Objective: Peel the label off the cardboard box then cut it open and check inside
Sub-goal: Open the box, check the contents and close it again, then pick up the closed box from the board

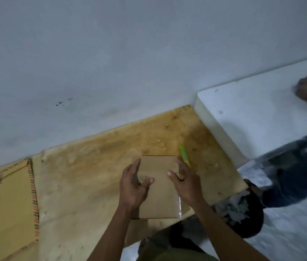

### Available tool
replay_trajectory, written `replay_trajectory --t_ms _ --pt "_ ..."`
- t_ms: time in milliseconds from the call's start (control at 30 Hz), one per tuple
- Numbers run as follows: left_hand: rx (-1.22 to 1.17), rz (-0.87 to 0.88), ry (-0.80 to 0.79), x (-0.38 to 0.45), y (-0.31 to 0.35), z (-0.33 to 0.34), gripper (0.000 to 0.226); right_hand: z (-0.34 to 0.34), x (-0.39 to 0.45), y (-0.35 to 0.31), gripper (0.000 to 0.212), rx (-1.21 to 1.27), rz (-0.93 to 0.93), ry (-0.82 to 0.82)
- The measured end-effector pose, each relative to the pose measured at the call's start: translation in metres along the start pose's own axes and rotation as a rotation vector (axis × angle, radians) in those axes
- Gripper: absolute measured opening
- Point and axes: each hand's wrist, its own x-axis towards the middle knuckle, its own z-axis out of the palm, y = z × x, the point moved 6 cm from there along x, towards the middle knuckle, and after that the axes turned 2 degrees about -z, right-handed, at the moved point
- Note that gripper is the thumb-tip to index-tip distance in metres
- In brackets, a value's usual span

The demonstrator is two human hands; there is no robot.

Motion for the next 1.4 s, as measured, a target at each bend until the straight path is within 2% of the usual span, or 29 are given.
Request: replay_trajectory --t_ms 200,333,500,667,733,867,967,1000,1100,1233,1333,1400 --pt "0.008 0.165 -0.225 -0.021 0.032 0.054 0.080 -0.042 -0.059 0.021 0.055 -0.119 0.076 0.280" --pt "0.035 0.232 -0.381 -0.053 0.058 0.104 0.073 -0.089 -0.114 0.047 0.053 -0.077 0.194 0.497" --pt "0.208 0.411 -0.579 -0.100 0.092 0.156 0.080 -0.136 -0.167 0.083 0.052 -0.056 0.372 0.593" --pt "0.229 0.411 -0.714 -0.139 0.101 0.199 0.089 -0.165 -0.215 0.102 0.049 -0.012 0.446 0.701" --pt "0.243 0.383 -0.765 -0.151 0.097 0.219 0.083 -0.173 -0.227 0.117 0.047 0.023 0.473 0.733" --pt "0.262 0.296 -0.798 -0.176 0.087 0.255 0.092 -0.188 -0.243 0.153 0.056 0.066 0.524 0.675" --pt "0.280 0.298 -0.776 -0.188 0.087 0.284 0.087 -0.199 -0.248 0.188 0.089 0.068 0.511 0.584" --pt "0.310 0.314 -0.776 -0.193 0.089 0.295 0.086 -0.204 -0.249 0.201 0.093 0.081 0.525 0.570" --pt "0.375 0.296 -0.760 -0.207 0.088 0.327 0.082 -0.230 -0.250 0.225 0.073 0.114 0.559 0.571" --pt "0.378 0.276 -0.711 -0.212 0.079 0.372 0.077 -0.254 -0.235 0.273 0.068 0.109 0.565 0.523" --pt "0.270 0.099 -0.706 -0.206 0.061 0.400 0.082 -0.255 -0.218 0.309 0.059 0.089 0.570 0.469" --pt "0.271 0.063 -0.692 -0.195 0.051 0.420 0.086 -0.252 -0.202 0.333 0.057 0.092 0.588 0.440"
